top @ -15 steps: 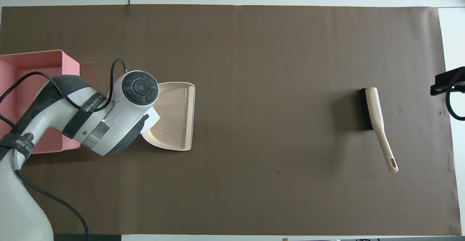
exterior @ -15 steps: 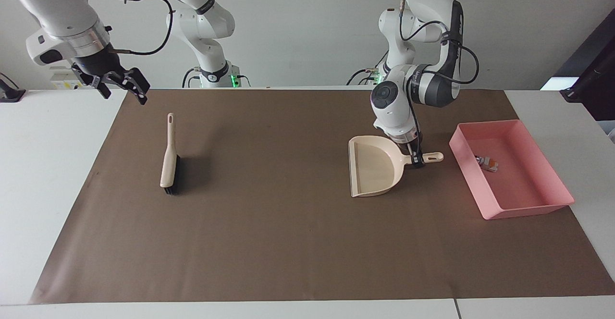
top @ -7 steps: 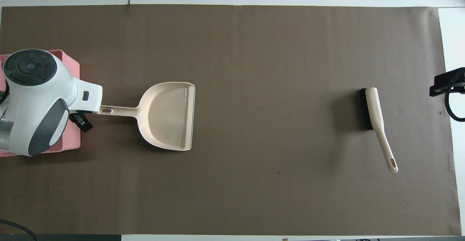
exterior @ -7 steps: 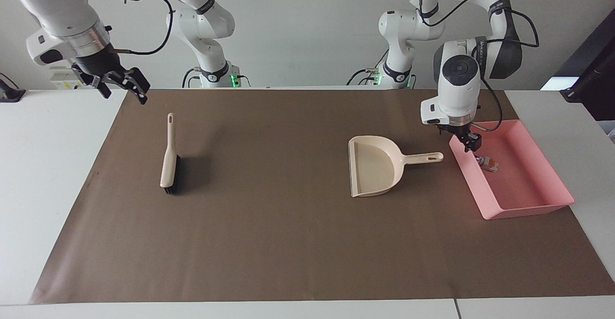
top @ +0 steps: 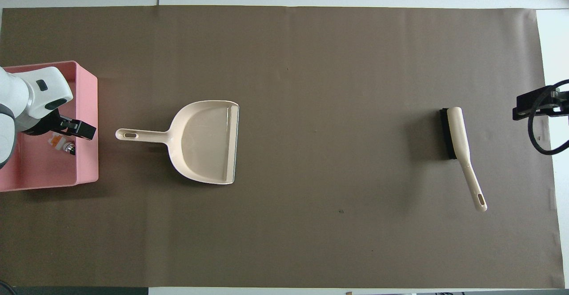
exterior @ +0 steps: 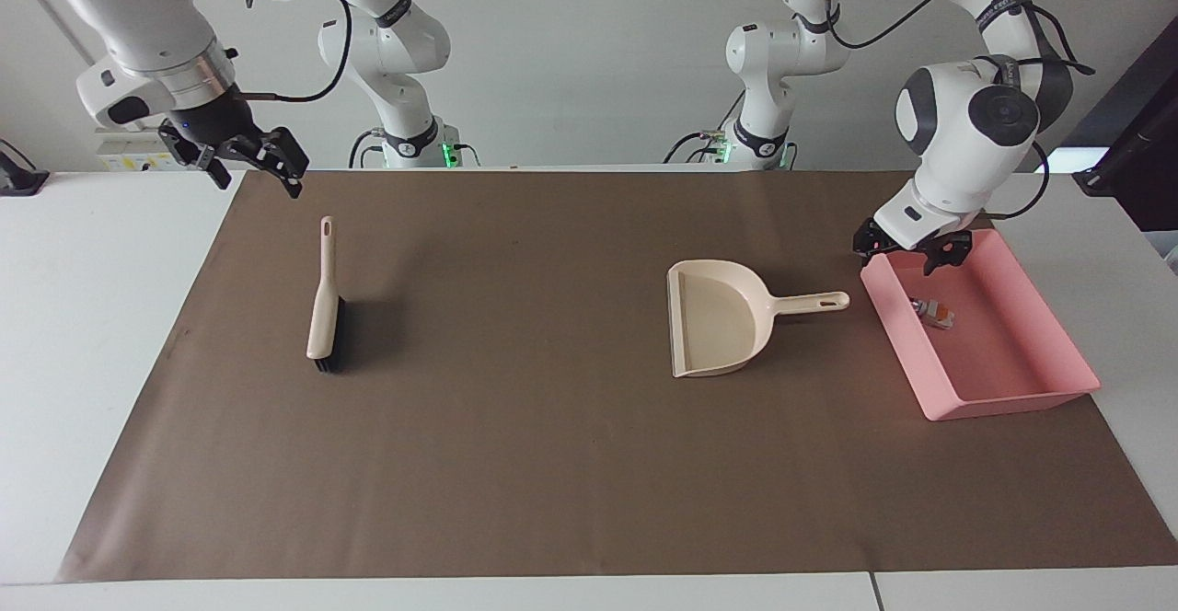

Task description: Clean e-waste and dump in bin

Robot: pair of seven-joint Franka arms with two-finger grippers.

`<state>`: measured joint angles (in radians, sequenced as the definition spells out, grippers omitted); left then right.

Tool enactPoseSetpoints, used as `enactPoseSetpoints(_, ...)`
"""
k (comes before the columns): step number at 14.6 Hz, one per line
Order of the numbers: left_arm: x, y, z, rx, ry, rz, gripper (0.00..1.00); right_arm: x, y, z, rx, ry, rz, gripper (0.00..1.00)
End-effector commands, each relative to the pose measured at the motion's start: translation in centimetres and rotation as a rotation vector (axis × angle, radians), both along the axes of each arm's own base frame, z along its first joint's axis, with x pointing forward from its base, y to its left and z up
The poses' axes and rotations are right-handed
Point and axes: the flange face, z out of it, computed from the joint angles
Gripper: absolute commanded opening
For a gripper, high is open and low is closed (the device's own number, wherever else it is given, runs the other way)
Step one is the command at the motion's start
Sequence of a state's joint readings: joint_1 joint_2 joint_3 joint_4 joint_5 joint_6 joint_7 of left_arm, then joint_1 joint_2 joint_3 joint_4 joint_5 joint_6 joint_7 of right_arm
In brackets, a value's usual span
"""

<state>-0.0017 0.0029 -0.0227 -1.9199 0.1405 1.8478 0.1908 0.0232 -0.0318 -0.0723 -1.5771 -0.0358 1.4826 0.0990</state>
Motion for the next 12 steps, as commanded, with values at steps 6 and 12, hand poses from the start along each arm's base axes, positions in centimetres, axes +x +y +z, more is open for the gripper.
enactPoseSetpoints(6,0.8,3.3,11.7,-0.130,-0.059,0.175,0.98,-0.7,0.4,0.1,-0.014,0.004,0.029,1.00)
enactPoseSetpoints(12,0.3,2.2,12.6,-0.126,-0.074,0.237,0.98,-0.7,0.2,0.1,-0.011,0.000,0.027,1.00)
